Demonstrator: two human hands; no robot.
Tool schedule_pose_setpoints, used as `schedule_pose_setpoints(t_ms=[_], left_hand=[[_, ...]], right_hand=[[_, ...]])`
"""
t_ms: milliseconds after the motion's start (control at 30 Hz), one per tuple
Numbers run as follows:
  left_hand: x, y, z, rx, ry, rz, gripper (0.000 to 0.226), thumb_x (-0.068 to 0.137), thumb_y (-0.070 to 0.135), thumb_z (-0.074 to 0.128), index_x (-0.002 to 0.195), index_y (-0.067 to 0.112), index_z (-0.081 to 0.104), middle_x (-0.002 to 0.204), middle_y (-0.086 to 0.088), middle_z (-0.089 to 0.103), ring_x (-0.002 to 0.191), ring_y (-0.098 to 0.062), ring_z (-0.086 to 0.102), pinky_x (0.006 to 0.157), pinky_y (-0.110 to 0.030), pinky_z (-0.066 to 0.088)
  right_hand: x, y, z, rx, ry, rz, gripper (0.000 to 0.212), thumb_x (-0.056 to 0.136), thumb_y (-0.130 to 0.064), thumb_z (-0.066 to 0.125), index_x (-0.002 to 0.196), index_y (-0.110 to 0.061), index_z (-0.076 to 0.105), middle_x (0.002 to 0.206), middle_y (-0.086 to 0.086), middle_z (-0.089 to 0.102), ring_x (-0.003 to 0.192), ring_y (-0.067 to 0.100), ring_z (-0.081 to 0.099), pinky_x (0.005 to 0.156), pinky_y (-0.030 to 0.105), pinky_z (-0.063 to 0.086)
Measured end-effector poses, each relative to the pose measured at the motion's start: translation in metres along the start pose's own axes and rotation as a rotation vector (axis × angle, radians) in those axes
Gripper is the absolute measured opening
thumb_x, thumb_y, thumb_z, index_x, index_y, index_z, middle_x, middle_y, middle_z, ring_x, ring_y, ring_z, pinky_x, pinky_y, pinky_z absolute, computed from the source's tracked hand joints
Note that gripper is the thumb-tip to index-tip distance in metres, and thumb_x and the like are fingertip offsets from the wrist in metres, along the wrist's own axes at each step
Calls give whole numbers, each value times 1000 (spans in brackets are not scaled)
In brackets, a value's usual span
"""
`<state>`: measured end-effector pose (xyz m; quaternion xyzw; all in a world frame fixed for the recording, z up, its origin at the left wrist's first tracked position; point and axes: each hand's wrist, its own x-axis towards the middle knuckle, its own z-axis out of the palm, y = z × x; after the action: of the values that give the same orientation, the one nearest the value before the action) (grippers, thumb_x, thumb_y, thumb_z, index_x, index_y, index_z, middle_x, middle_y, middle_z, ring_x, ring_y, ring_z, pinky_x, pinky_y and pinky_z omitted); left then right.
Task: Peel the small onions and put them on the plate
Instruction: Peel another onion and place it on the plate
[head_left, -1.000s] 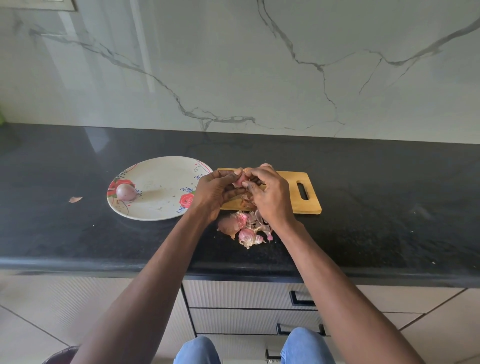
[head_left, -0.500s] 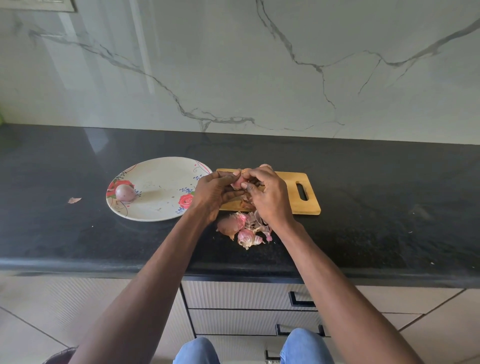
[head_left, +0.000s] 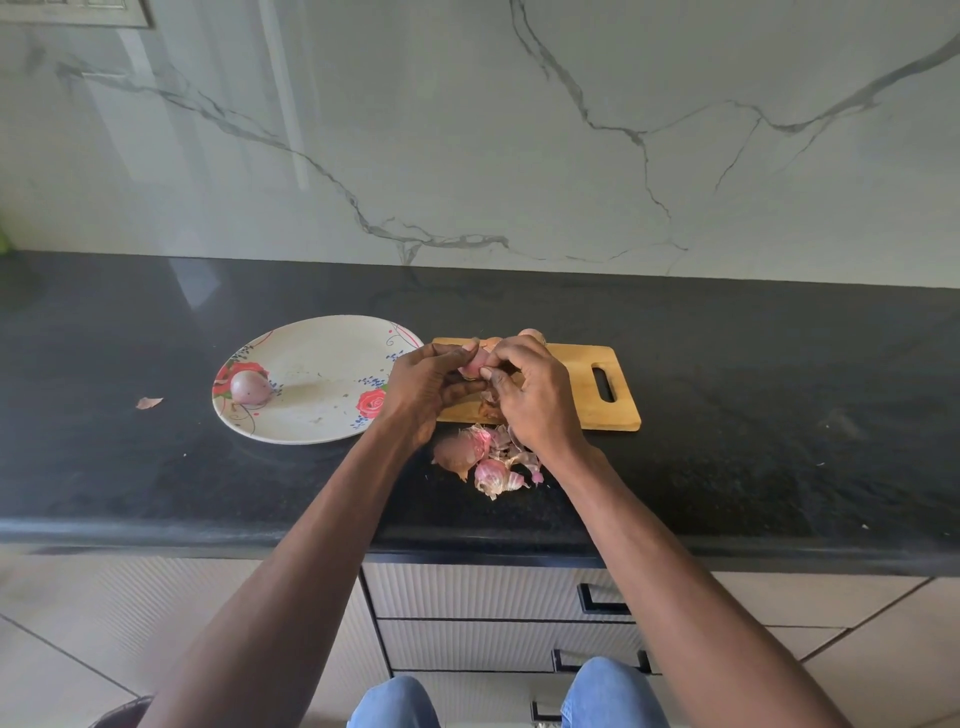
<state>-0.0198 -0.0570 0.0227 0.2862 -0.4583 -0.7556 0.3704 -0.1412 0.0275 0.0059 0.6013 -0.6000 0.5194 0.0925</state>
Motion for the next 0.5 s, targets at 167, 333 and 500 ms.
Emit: schedule_pose_setpoints(t_ms=[167,333,500], left_hand=[[1,0,0,26,-19,-14,34,80,24,78,100,-1,66,89,-15,75,81,-29,75,77,-38,64],[1,-1,-1,45,-26,-42,36,84,27,77,103,-1,65,95,-18,75,72,-25,74,74,-34,64],[1,2,-1,56,-43,-45,23,92,21,71,101,0,65,87,-16,72,65,-23,72,62,-29,62]], right_hand=[[1,1,-1,7,0,48,12,85,2,75,91,-4,67,94,-3,60,88,17,64,77,28,57],[1,4,1,-52,17,-9,16,85,4,73,99,-2,71,100,8,66,94,22,65,80,39,58],[0,5,1,-71,32,-42,14,86,7,70,97,0,69,99,8,65,93,23,64,78,40,58]])
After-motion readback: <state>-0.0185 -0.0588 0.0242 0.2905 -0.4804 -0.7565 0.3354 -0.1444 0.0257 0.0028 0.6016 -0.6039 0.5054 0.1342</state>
